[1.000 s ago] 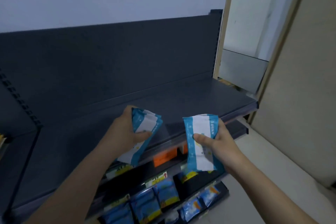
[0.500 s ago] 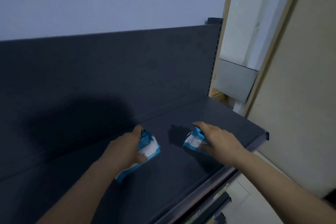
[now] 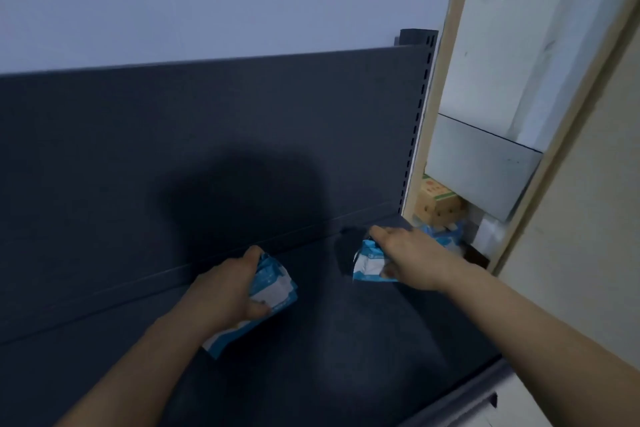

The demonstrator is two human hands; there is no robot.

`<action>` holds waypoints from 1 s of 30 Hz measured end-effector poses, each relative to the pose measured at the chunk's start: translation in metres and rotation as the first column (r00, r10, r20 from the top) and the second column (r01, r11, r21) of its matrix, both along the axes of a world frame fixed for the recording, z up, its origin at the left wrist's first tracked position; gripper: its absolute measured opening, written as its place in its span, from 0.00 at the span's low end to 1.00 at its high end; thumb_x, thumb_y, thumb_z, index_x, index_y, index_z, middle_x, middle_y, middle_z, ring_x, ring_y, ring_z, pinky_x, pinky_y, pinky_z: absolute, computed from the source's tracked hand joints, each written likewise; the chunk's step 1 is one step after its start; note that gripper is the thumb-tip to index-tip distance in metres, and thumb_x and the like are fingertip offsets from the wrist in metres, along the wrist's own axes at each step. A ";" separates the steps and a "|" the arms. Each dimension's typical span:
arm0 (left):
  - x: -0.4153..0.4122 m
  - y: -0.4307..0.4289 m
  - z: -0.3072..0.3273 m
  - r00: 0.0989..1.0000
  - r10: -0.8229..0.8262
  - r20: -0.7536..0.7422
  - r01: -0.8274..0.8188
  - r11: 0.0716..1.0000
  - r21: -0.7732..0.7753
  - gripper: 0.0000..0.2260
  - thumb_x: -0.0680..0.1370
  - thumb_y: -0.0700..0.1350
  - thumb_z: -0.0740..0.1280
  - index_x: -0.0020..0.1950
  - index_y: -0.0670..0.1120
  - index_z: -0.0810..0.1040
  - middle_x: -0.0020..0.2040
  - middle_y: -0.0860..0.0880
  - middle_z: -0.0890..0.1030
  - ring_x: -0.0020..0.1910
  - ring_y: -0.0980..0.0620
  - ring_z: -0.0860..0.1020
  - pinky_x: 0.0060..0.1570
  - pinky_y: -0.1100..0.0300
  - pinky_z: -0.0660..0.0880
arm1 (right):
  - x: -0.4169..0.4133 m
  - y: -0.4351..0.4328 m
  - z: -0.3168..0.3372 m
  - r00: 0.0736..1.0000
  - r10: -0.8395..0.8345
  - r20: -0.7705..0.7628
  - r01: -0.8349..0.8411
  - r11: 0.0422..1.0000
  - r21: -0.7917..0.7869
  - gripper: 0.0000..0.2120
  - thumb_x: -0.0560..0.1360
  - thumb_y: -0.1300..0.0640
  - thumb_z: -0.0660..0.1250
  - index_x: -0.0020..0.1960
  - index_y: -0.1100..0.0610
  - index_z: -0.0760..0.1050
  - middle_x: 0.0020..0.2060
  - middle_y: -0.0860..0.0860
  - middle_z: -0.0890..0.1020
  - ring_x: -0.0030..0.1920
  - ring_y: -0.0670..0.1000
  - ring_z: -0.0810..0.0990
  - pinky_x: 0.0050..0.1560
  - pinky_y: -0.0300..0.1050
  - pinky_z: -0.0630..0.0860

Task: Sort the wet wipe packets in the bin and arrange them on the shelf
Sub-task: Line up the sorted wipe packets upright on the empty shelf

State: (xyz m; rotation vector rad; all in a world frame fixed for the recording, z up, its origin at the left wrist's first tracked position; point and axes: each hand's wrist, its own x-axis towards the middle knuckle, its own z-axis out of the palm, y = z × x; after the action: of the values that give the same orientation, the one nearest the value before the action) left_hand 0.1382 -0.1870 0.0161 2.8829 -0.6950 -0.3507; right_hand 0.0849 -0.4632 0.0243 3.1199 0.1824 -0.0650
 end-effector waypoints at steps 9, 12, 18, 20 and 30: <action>-0.005 -0.059 -0.001 0.988 0.156 0.012 -0.156 0.975 0.156 0.31 0.69 0.55 0.73 0.65 0.51 0.61 0.43 0.53 0.71 0.42 0.53 0.73 0.38 0.60 0.68 | 0.091 -0.052 -0.009 0.947 0.309 -0.087 -0.313 0.949 -0.032 0.26 0.73 0.57 0.66 0.69 0.54 0.61 0.64 0.53 0.72 0.61 0.55 0.72 0.55 0.49 0.69; -0.006 -0.066 -0.002 0.985 0.166 0.040 -0.171 0.958 0.229 0.31 0.69 0.55 0.73 0.65 0.51 0.61 0.49 0.51 0.74 0.49 0.50 0.75 0.42 0.59 0.69 | 0.106 -0.051 -0.023 0.925 0.363 -0.110 -0.364 0.931 0.010 0.30 0.73 0.56 0.67 0.72 0.52 0.60 0.66 0.52 0.68 0.64 0.54 0.67 0.58 0.49 0.65; -0.007 -0.071 -0.004 0.983 0.185 -0.014 -0.178 0.960 0.218 0.33 0.68 0.55 0.74 0.67 0.53 0.62 0.51 0.53 0.75 0.50 0.51 0.76 0.44 0.59 0.70 | 0.101 -0.067 -0.036 0.954 0.257 0.152 -0.260 0.966 0.001 0.36 0.74 0.46 0.65 0.76 0.48 0.51 0.69 0.49 0.63 0.69 0.53 0.62 0.69 0.53 0.56; -0.007 -0.074 -0.003 0.982 0.187 -0.023 -0.179 0.963 0.201 0.34 0.67 0.55 0.74 0.68 0.54 0.61 0.51 0.53 0.74 0.50 0.51 0.76 0.45 0.59 0.71 | 0.102 -0.071 -0.042 0.969 0.215 0.121 -0.224 0.972 0.073 0.28 0.78 0.46 0.60 0.75 0.49 0.56 0.70 0.48 0.63 0.70 0.52 0.62 0.70 0.54 0.55; -0.003 -0.102 0.000 0.985 0.088 -0.150 -0.084 0.996 0.037 0.36 0.67 0.55 0.76 0.69 0.51 0.63 0.52 0.52 0.75 0.48 0.53 0.75 0.47 0.59 0.75 | 0.087 -0.085 -0.065 0.978 0.106 0.179 -0.168 0.912 0.374 0.26 0.77 0.54 0.64 0.73 0.54 0.62 0.71 0.52 0.63 0.70 0.54 0.61 0.71 0.46 0.59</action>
State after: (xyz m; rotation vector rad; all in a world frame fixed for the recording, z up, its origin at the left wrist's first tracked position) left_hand 0.1352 -0.2889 0.0159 2.8649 -0.5423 -0.5666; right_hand 0.1722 -0.5481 -0.0404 3.4708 0.4660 0.2470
